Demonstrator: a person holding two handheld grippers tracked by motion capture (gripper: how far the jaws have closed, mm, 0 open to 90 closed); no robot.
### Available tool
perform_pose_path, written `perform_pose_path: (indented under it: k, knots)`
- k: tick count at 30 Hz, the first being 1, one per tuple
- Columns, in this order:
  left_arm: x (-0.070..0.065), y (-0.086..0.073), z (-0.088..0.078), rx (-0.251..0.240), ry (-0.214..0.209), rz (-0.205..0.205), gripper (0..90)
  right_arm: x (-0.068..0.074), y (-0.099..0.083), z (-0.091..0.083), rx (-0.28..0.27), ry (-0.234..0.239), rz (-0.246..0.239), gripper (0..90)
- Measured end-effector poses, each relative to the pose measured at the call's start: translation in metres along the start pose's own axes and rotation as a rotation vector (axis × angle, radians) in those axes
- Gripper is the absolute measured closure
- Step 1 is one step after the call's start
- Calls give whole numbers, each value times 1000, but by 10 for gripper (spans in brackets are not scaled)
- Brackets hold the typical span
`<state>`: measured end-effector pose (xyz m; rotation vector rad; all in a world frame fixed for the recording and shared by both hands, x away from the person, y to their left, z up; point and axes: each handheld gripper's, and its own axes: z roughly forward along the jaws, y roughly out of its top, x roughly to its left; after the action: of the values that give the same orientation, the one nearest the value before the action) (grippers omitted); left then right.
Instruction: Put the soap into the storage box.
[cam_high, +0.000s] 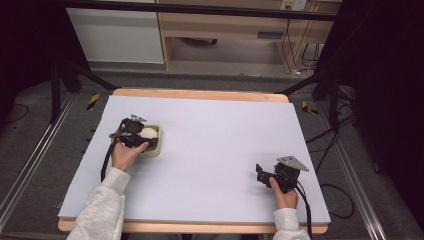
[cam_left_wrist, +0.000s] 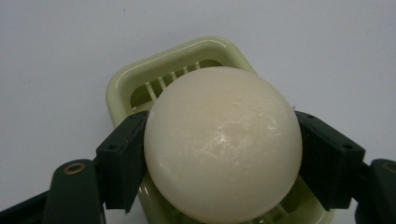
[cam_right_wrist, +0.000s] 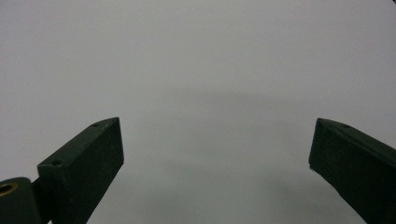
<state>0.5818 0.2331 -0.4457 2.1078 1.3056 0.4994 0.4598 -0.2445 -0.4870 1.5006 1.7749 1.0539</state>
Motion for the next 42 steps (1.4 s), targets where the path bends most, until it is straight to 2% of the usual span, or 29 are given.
perform_pose_path:
  k: [12,18,25,35,38,39,42]
  knots:
    - [-1,-1,0,-9,11,6,238,0,0,0,0,1,0,35]
    - [2,0,-11,-58,-7,-19,213,0,0,0,1,-1,-1,35]
    - [-2,0,-19,-81,-16,-15,179,0,0,0,1,2,1,35]
    - [-8,-5,-33,-124,-22,-17,175,0,0,0,2,1,0,35]
    - [-11,-6,-37,-121,-25,-10,169,1,0,0,4,-1,-3,35]
    - [-13,-9,-42,-154,-26,-8,177,1,0,0,2,-2,-5,35]
    - [-17,-13,-49,-168,-28,-1,175,1,0,0,4,-1,-4,35]
